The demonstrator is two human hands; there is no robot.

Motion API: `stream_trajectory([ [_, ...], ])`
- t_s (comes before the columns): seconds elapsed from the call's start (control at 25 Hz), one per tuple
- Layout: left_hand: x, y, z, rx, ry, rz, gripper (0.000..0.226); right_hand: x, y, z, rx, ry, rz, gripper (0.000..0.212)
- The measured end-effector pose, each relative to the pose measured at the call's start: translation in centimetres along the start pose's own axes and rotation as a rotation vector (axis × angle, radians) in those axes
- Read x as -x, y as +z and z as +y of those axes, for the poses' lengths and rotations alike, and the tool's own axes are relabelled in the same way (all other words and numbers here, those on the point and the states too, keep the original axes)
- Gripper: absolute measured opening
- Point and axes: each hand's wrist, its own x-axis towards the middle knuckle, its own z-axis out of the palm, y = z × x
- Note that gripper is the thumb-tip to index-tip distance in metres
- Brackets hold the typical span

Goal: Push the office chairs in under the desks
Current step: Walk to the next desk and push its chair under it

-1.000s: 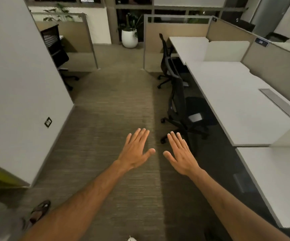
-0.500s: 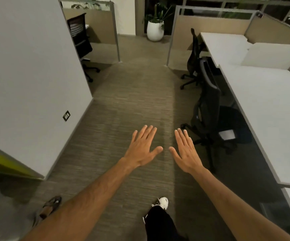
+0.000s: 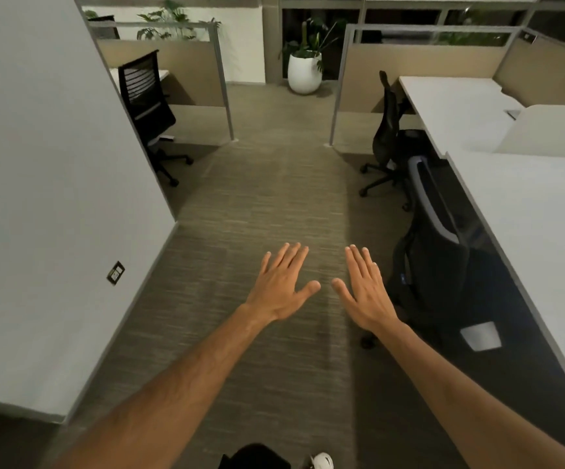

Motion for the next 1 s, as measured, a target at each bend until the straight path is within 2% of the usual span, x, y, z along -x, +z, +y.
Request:
stream_trajectory([
  [0.32,-16.1,1.0,-5.0,-0.008,0.101,-0.126,0.082,-11.9,0.2,5.7,0.012,0.161,0.038,0.077],
  [0.56,-29.8,1.0,-6.3,0.012,0.327,-0.233,0.081,-19.5,-1.0,9.2,0.009,0.374,0.172,0.08],
  [0.76,-38.7,2.1,-5.0,0.01,0.525,-0.322,0.086,-22.7,-2.6,11.9,0.032,0.517,0.295,0.077],
  [1.0,-47.4,4.9,0.3,-0.024,0.689,-0.336,0.082,-23.8,-5.4,17.6,0.058,0.649,0.395,0.076],
])
